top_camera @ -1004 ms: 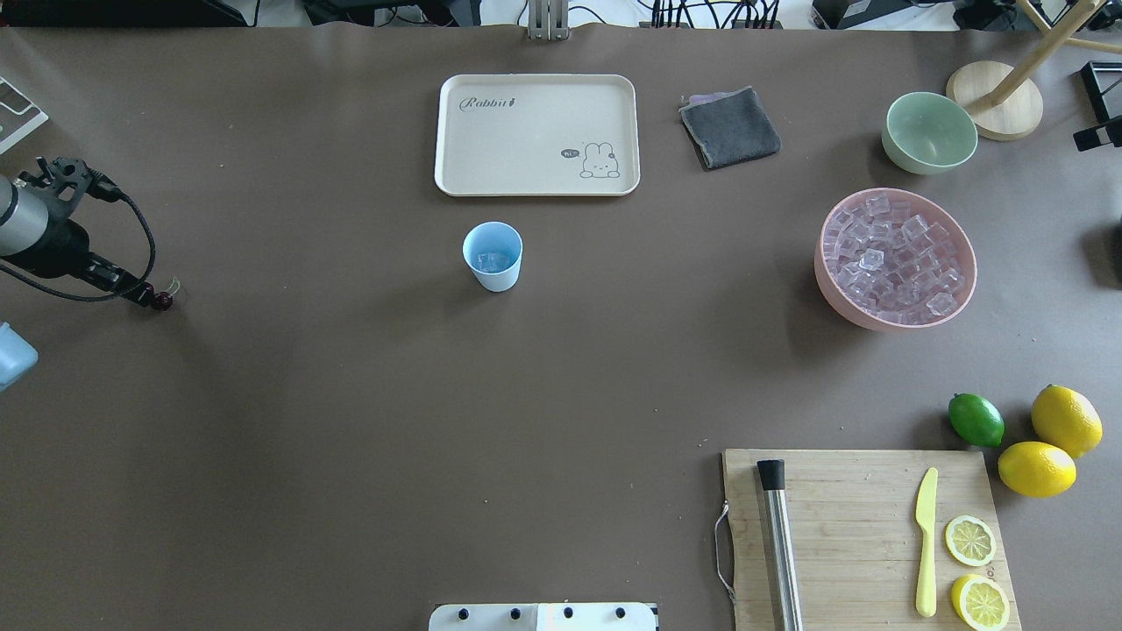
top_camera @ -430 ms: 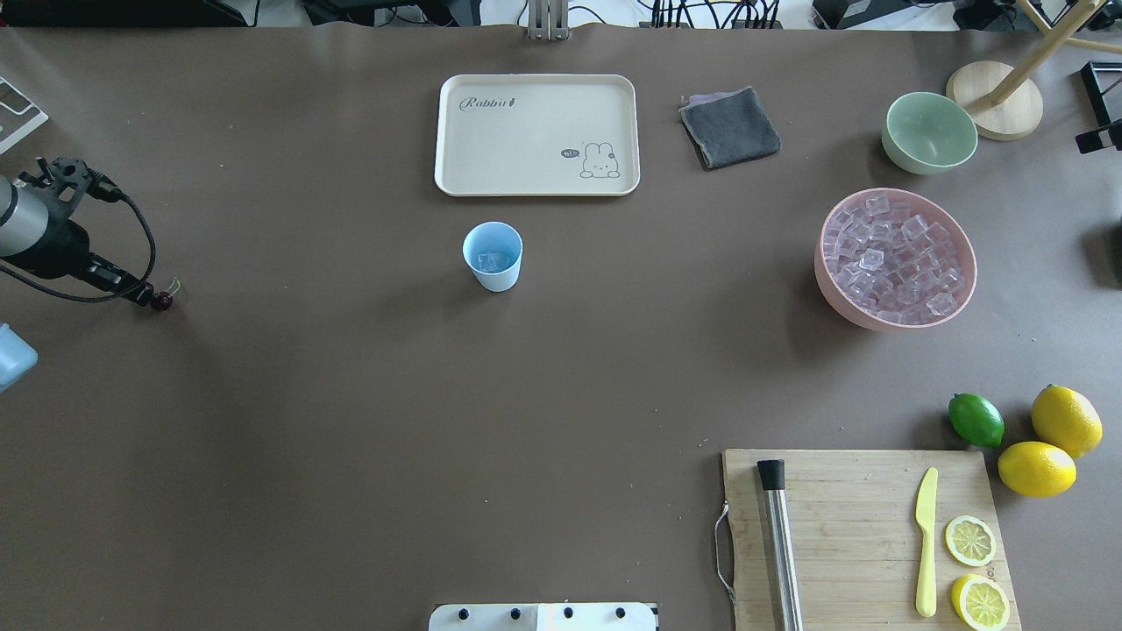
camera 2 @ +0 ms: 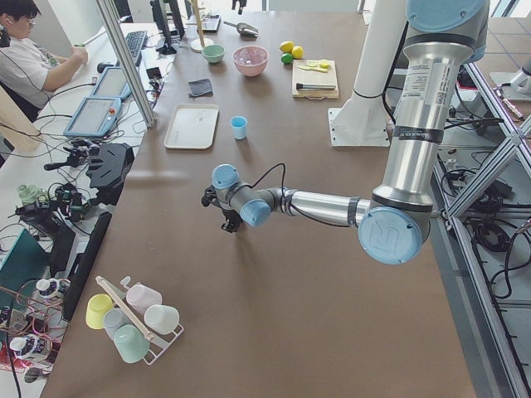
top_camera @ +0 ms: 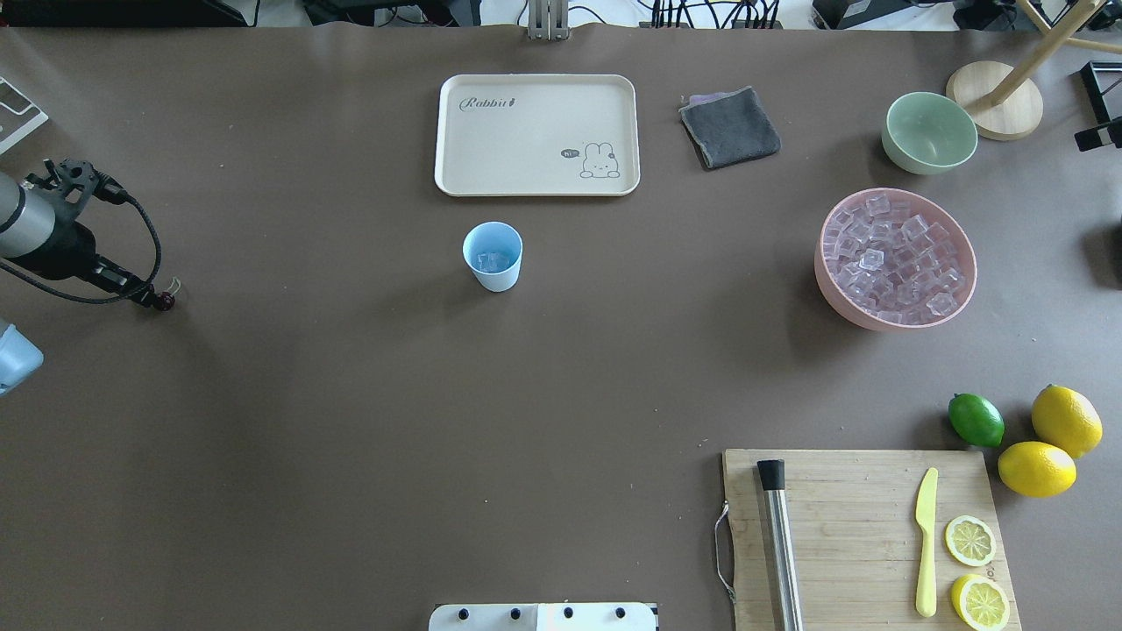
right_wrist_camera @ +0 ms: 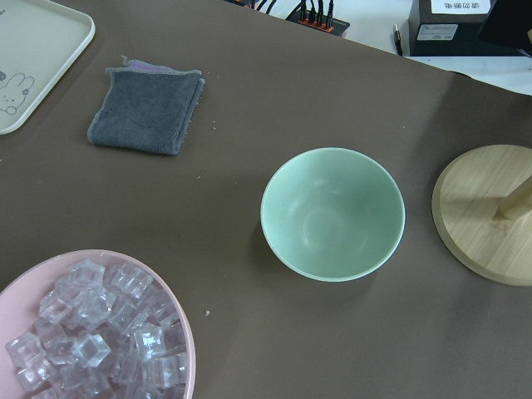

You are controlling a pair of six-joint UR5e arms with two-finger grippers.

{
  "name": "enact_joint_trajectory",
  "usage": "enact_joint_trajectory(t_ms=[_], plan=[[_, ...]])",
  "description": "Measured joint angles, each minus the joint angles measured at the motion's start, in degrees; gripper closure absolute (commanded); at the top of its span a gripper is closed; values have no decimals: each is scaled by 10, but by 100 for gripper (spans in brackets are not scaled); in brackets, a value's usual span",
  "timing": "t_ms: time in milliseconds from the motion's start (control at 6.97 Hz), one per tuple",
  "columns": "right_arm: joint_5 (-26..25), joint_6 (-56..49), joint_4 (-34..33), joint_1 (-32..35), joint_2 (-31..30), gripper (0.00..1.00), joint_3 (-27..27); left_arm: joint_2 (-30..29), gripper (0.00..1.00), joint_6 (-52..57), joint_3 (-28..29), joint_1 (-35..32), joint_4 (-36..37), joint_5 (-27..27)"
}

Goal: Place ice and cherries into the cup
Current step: 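Lift the cherries with the left gripper and carry them toward the blue cup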

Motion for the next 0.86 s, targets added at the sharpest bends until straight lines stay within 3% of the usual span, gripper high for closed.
enact_joint_trajectory(t_ms=[143,287,861], plan=[[-1,0,0,0,1,0,0,-1,90,0,0,4,0,0],[-2,0,0,0,1,0,0,-2,100,0,0,6,0,-1],[-2,0,3,0,-5,0,1,-11,100,-1,-22,5,3,-8]])
